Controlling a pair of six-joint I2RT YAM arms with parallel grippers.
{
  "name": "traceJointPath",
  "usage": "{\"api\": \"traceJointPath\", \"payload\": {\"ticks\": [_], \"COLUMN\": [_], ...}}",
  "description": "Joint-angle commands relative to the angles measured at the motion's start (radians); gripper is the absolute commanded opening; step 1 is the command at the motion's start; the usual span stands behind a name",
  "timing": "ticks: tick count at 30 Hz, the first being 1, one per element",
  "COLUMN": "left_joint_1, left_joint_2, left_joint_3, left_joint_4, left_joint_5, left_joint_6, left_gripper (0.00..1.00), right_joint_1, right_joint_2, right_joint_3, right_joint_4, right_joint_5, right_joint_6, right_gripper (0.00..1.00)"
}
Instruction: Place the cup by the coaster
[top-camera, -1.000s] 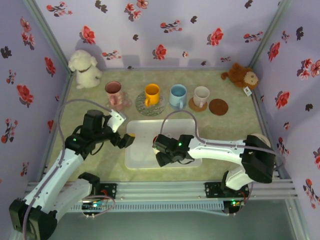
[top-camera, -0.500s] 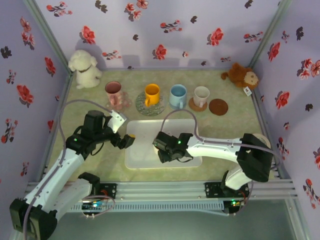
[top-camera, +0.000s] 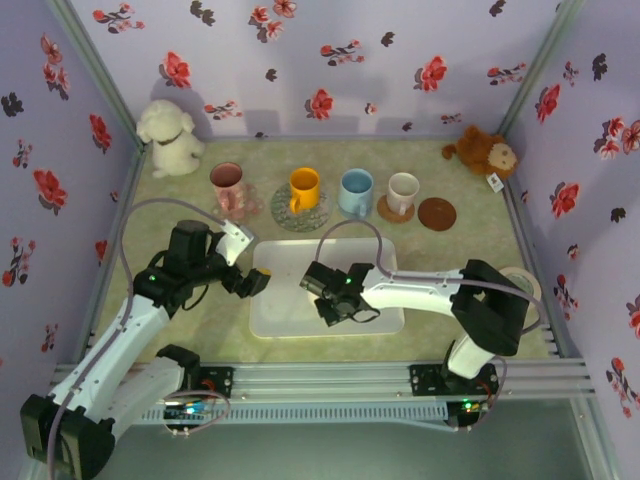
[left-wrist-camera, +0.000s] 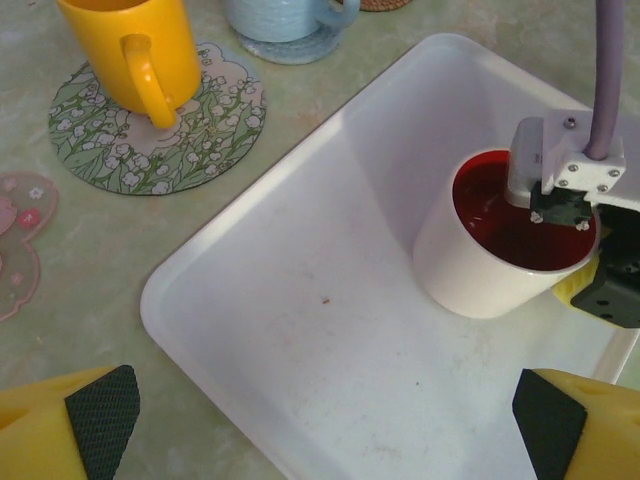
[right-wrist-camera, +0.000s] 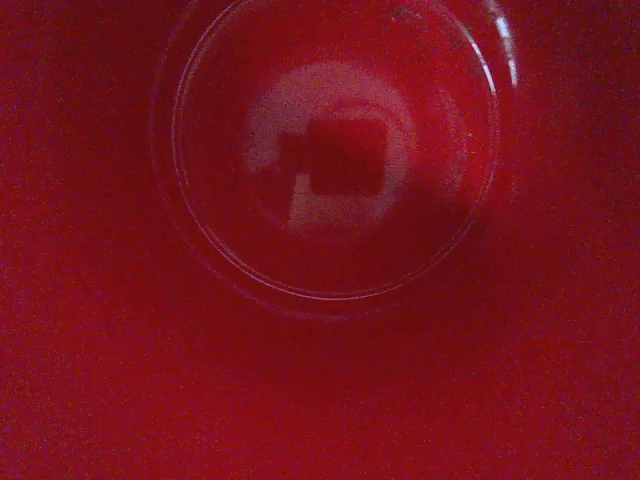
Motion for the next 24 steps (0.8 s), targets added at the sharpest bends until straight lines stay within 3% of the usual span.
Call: {"api": "traceJointPath", "payload": {"ticks": [1, 6, 18, 24], "left_joint_1": [0.004, 0.004, 0.003, 0.004], "left_joint_2": [0.006, 0.007, 0.006, 0.007], "left_joint_3": [-0.012, -0.011, -0.010, 0.012], "left_joint_4": [0.006, 0.008, 0.005, 0.000], "left_joint_5": [0.001, 0.002, 0.000, 0.002], "left_joint_6": [0.015, 0.015, 0.012, 0.004], "left_gripper": [0.99, 0.99, 0.99, 0.99], "right_joint_1": [-0.007, -0.010, -0.019, -0.054], "right_joint_2": [0.005, -0.001, -0.018, -0.072], "right_joint_3": [0.038, 0.043, 0.054, 0.045], "right_joint_4": [-0.030, -0.045, -0.073, -0.104], "right_joint_5": [0.023, 0.045, 0.092, 0.137], "right_joint_6": [-0.013, -0.018, -0.034, -0.053], "right_gripper": [0.18, 0.31, 0.00, 0.00]}}
